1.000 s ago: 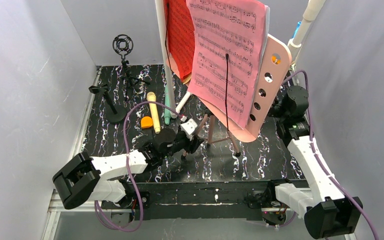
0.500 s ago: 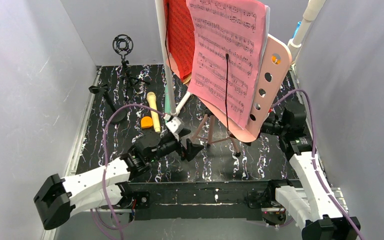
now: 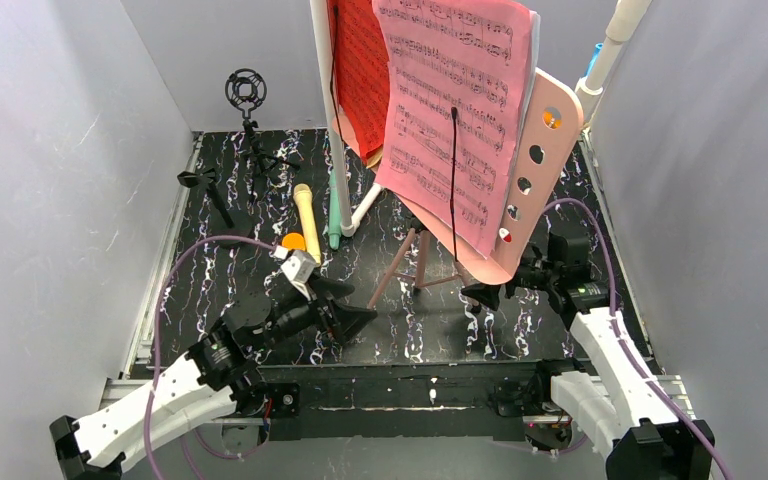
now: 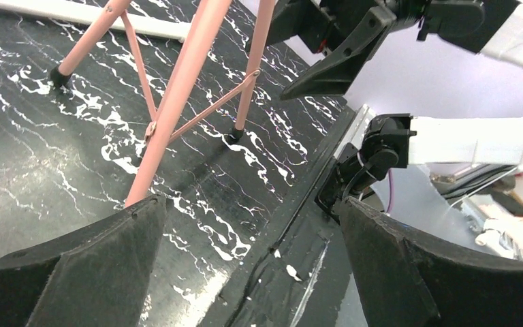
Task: Pack up the instrument practice props
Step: Adjust the music stand at the center of the board.
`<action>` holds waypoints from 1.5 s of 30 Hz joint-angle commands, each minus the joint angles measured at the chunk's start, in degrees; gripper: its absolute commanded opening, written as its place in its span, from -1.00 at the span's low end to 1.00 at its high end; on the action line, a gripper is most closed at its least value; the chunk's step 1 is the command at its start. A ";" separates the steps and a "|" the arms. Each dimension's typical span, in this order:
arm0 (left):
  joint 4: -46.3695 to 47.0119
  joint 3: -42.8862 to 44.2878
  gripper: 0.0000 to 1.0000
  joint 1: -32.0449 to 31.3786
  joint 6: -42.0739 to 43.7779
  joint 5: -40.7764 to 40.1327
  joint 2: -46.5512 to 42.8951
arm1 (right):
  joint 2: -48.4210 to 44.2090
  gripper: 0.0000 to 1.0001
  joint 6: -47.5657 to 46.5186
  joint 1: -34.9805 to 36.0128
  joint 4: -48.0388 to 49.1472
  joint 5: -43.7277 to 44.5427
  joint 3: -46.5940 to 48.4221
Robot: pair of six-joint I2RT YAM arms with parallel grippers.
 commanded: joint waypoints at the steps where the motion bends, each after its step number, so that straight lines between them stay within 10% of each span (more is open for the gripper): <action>1: -11.35 -0.04 0.96 0.24 -4.98 -4.59 -6.10 | 0.14 0.68 4.09 1.16 8.82 3.40 -2.68; 23: -17.52 -0.38 0.96 0.31 -10.13 -2.86 -9.84 | -0.27 -0.01 10.96 2.44 17.61 27.74 -5.80; 45: -7.47 14.97 0.96 0.27 -0.85 4.02 4.82 | -0.77 -0.13 11.93 -3.37 14.68 37.74 -3.63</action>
